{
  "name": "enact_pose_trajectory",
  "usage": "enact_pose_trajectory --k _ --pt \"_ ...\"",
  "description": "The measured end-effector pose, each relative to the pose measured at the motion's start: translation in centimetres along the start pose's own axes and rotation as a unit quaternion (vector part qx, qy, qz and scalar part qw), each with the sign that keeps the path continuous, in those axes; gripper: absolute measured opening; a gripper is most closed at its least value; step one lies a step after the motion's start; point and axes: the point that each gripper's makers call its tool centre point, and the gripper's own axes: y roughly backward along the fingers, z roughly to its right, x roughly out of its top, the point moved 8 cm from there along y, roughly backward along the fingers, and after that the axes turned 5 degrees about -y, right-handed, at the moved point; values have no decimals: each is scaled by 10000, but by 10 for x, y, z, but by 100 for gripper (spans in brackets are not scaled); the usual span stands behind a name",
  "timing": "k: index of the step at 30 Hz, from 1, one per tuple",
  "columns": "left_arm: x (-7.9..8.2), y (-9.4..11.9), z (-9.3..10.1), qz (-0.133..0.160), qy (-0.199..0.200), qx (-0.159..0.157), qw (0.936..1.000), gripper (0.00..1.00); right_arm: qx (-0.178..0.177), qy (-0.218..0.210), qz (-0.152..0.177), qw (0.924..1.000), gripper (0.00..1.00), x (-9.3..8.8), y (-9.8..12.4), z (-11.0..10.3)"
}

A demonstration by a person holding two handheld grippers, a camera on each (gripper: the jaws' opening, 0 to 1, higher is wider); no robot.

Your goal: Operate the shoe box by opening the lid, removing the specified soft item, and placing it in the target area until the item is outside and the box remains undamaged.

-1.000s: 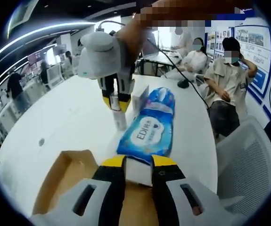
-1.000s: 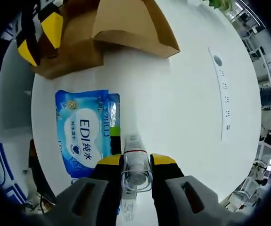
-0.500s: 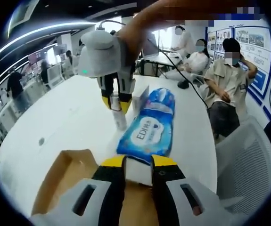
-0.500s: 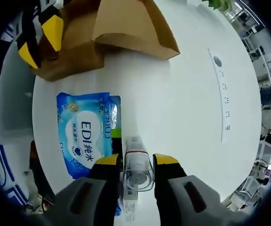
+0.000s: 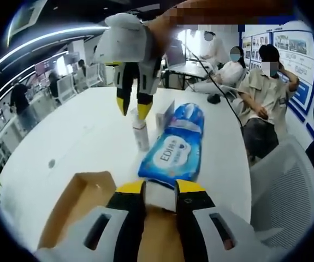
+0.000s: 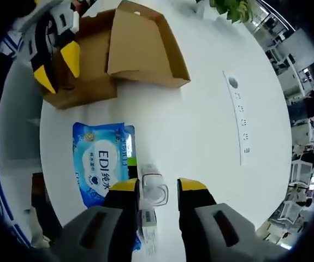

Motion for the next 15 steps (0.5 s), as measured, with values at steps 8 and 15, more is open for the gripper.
enact_pose_trajectory --k 8,15 --pt "-5 15 3 -50 20 83 10000 19 -115 -9 179 9998 24 10 18 -12" --pt "-10 34 5 -53 10 231 9997 19 -207 -95 323 9992 24 19 32 -25"
